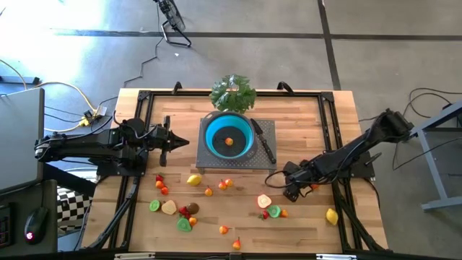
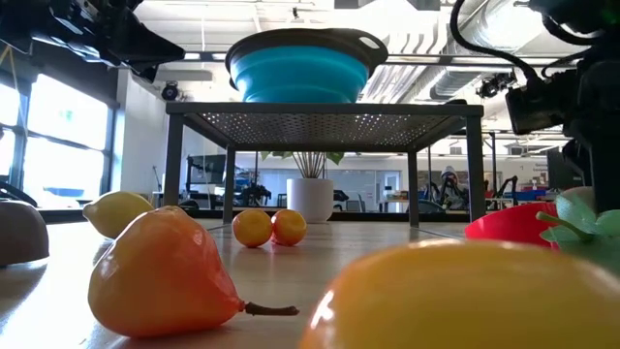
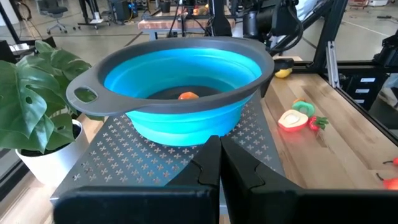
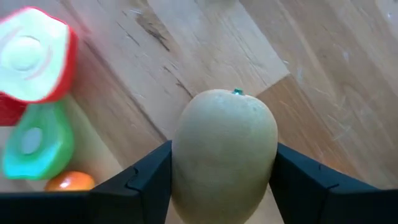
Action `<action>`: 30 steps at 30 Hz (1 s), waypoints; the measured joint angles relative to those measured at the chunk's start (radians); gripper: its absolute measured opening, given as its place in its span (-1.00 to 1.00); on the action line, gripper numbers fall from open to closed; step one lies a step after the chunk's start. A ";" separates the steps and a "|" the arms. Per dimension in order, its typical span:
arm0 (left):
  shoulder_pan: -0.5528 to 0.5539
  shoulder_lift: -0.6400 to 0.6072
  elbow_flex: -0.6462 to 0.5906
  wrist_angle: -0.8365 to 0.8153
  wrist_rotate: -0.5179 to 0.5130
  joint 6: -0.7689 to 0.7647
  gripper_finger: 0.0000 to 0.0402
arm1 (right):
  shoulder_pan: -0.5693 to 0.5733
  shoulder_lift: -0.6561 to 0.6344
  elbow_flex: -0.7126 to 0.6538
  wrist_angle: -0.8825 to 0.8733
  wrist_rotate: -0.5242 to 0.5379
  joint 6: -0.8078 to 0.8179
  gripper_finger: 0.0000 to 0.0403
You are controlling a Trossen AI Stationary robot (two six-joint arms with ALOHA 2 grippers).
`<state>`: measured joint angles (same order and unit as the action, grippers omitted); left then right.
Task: Pick & Place Fruit
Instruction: Put the kiwi into the blue strainer bowl on the shelf
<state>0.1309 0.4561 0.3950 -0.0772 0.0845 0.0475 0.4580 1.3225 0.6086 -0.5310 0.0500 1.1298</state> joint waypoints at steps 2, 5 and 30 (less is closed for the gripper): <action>0.000 0.000 0.000 0.000 0.000 0.000 -1.00 | 0.000 -0.010 0.000 0.005 -0.002 0.001 0.08; 0.000 0.000 0.000 0.000 0.000 0.000 -1.00 | 0.000 -0.040 0.000 0.022 -0.020 0.002 0.07; 0.000 0.000 0.000 0.002 0.000 0.000 -1.00 | -0.001 -0.288 0.001 0.718 0.204 -0.330 0.07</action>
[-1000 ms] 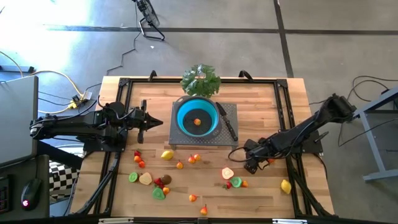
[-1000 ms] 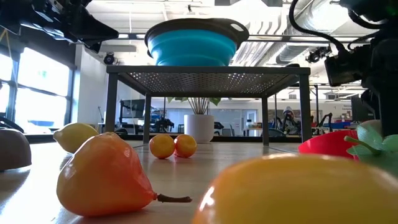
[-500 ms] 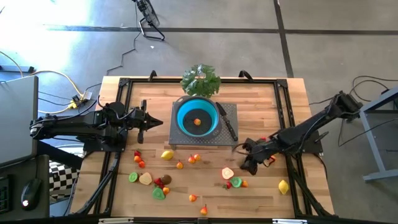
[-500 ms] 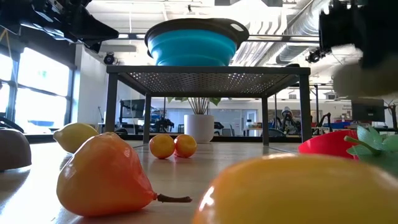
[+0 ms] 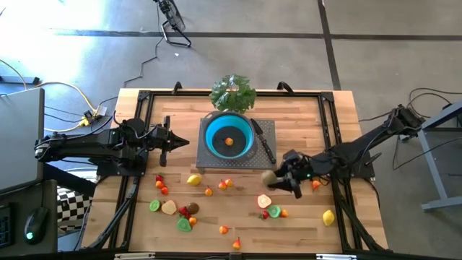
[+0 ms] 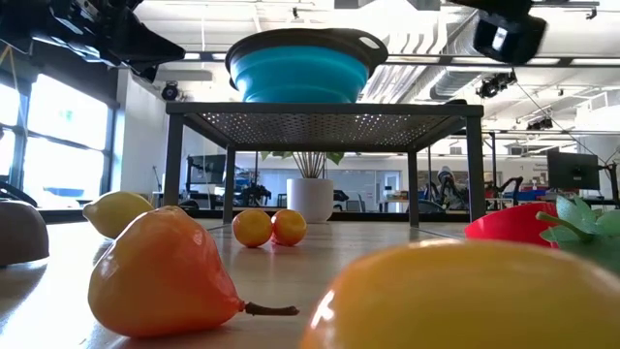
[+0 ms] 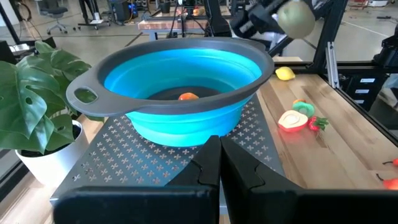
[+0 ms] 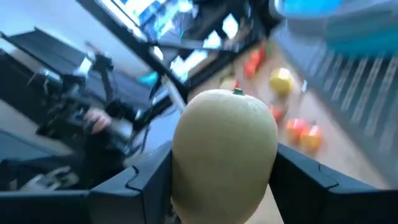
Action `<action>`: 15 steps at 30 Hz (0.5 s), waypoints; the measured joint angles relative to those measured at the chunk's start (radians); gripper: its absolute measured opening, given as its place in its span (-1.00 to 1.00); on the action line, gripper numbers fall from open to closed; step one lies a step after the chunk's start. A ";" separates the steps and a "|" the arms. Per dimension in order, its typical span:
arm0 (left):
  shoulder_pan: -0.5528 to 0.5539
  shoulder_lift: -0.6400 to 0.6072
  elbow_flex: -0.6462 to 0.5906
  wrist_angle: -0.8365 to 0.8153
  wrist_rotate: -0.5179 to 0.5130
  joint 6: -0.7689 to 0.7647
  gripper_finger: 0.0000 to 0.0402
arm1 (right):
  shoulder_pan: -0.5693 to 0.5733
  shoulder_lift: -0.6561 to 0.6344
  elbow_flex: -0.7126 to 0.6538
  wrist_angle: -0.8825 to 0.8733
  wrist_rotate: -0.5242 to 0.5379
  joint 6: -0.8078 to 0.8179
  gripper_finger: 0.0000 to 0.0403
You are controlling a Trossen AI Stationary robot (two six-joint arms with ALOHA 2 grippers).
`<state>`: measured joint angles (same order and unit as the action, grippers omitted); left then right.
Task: Pick & Place Fruit
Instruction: Put the kiwi into the blue strainer bowl on the shelf
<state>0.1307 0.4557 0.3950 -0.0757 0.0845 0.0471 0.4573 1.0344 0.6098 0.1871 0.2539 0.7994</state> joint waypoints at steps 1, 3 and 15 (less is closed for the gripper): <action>0.000 0.000 0.000 0.000 0.000 0.000 -1.00 | -0.001 0.000 0.000 0.015 0.032 -0.034 0.07; 0.000 0.000 0.000 0.000 0.000 0.000 -1.00 | -0.012 0.001 0.000 0.045 0.096 -0.105 0.07; 0.000 0.000 0.000 0.004 0.000 -0.063 -1.00 | -0.098 0.032 0.000 0.259 0.418 -0.462 0.07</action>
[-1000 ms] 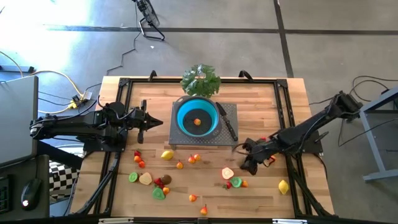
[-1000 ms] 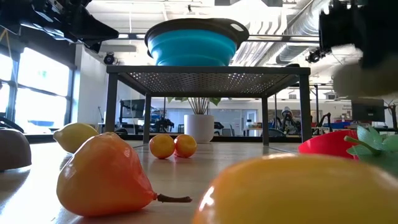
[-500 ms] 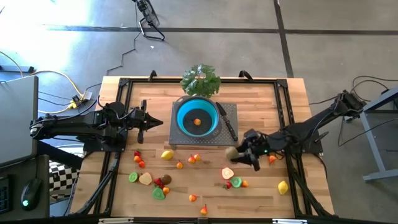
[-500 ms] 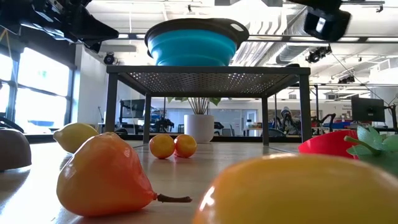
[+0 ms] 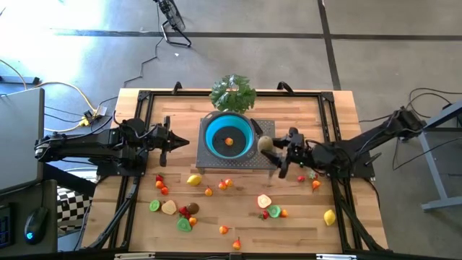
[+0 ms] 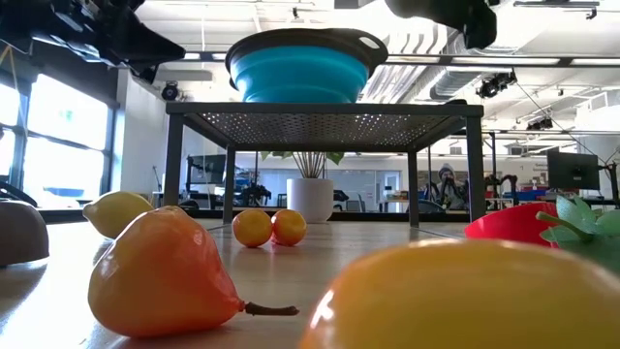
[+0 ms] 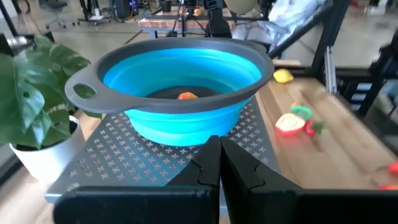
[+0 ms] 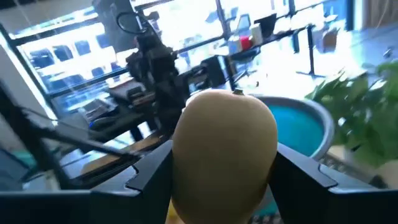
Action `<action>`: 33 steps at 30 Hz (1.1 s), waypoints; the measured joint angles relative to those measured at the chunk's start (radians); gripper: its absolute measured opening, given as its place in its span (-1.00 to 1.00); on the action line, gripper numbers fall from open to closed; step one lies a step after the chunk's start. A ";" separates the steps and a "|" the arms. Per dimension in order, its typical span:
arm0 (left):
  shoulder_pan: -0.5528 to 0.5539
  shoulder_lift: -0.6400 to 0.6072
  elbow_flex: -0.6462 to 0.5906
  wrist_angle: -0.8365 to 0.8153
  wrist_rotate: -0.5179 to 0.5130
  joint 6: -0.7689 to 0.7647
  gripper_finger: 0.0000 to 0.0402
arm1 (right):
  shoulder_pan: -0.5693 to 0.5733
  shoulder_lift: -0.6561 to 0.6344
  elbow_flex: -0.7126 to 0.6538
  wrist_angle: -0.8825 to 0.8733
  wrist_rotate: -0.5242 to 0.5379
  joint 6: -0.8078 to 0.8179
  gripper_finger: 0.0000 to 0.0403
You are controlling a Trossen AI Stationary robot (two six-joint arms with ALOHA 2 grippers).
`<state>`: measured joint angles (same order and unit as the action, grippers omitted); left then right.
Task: Pick & Place Fruit
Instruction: Put the kiwi into the blue strainer bowl on the shelf
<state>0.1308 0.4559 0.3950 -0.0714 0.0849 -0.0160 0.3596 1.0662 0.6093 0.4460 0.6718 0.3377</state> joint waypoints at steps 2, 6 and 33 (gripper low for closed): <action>0.000 0.000 0.000 0.001 0.000 -0.040 -1.00 | -0.019 0.023 0.000 0.067 0.000 -0.031 0.07; 0.000 0.000 0.000 0.001 0.000 -0.041 -1.00 | -0.061 0.073 0.008 0.163 0.000 -0.080 0.07; 0.000 0.000 0.000 -0.007 0.000 -0.036 -1.00 | -0.368 0.438 0.612 -0.417 -0.341 -0.158 0.07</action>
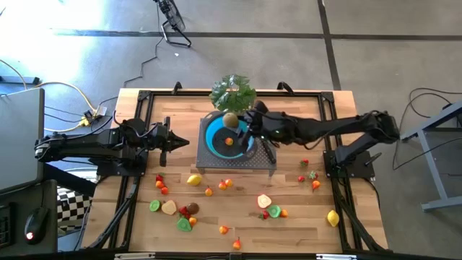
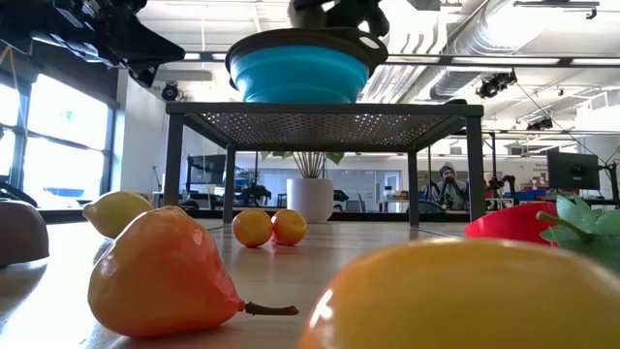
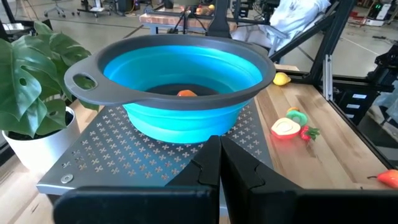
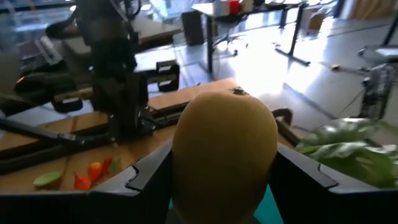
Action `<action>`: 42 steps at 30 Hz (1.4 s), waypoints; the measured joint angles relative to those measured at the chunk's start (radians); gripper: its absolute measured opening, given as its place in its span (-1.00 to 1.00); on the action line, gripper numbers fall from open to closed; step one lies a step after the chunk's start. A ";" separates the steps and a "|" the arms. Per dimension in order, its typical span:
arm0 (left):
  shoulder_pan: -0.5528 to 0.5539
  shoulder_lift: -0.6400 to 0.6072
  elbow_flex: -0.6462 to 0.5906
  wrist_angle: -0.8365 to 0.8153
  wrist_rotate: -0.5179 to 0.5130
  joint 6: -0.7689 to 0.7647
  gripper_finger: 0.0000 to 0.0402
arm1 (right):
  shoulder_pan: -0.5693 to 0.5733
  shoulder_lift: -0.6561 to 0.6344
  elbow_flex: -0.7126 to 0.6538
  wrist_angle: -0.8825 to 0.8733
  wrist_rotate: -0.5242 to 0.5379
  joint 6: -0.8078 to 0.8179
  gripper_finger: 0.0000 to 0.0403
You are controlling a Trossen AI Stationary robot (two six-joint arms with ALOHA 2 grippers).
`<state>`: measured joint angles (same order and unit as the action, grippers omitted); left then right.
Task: Pick & Place Fruit
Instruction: Put the kiwi into the blue strainer bowl on the shelf, then put the strawberry into the blue strainer bowl on to the shelf
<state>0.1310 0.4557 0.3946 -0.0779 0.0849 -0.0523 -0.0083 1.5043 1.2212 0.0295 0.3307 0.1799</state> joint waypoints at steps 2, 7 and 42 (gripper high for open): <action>0.000 0.000 0.000 0.000 0.000 0.024 -1.00 | -0.026 0.033 0.033 -0.043 -0.069 0.000 0.07; 0.000 0.000 0.000 -0.010 -0.001 0.073 -1.00 | -0.075 0.088 0.097 -0.203 -0.205 0.044 0.07; 0.000 0.000 0.000 -0.030 -0.001 0.074 -1.00 | -0.092 0.039 0.112 -0.405 -0.381 -0.025 0.34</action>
<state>0.1309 0.4561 0.3946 -0.1081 0.0843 0.0219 -0.1008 1.5430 1.3333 -0.3755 -0.0502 0.1549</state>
